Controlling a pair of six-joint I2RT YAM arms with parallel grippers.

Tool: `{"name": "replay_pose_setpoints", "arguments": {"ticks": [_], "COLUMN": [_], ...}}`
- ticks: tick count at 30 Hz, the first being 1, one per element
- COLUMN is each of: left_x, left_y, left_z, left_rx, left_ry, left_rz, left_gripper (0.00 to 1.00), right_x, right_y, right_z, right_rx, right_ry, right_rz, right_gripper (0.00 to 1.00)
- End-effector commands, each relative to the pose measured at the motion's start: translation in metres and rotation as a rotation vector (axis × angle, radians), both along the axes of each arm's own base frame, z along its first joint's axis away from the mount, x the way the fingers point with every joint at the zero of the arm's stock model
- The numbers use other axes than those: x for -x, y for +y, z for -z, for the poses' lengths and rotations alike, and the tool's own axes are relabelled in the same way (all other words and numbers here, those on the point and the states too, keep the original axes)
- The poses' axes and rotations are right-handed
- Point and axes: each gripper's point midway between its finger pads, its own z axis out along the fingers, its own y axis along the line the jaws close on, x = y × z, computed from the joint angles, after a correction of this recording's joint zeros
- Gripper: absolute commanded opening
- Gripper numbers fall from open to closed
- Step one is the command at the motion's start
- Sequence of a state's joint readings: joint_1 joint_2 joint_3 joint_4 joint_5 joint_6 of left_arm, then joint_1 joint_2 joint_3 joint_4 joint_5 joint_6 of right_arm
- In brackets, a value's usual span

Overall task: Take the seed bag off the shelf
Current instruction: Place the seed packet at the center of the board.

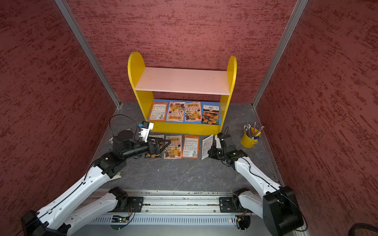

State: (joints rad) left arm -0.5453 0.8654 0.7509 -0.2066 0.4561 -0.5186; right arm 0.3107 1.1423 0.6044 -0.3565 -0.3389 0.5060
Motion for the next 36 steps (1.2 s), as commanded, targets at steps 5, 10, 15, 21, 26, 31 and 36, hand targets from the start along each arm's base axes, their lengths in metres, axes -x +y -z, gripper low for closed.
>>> {"name": "replay_pose_setpoints", "arguments": {"ticks": [5,10,15,21,26,31,36], "left_x": [0.003,0.003,0.004,0.003,0.003,0.002,0.001], "left_y": [-0.005,-0.004,-0.004,-0.004,-0.004,-0.004,-0.005], "left_z": [0.0,0.001,0.001,0.003,0.002,0.003,0.003], "left_rx": [0.007,-0.001,-0.003,-0.006,-0.014,-0.021,-0.023], "left_ry": [-0.024,-0.022,-0.024,-0.021,-0.024,-0.024,-0.022], "left_rz": [0.033,0.034,0.035,0.034,0.036,0.033,0.035], "left_gripper": [1.0,1.0,1.0,1.0,1.0,1.0,1.0], "right_x": [-0.016,-0.022,-0.024,-0.028,-0.031,-0.032,-0.033], "right_y": [0.006,-0.002,-0.015,-0.023,-0.027,-0.034,-0.038], "right_z": [0.012,0.023,0.038,0.051,0.059,0.066,0.07], "right_rx": [-0.048,-0.027,0.012,0.026,0.03,0.046,0.065], "right_ry": [-0.024,-0.007,0.028,0.048,0.06,0.075,0.086], "right_rz": [-0.057,-0.031,0.019,0.064,0.081,0.117,0.137], "right_gripper": [0.0,0.0,0.0,0.0,0.0,0.06,0.13]}}
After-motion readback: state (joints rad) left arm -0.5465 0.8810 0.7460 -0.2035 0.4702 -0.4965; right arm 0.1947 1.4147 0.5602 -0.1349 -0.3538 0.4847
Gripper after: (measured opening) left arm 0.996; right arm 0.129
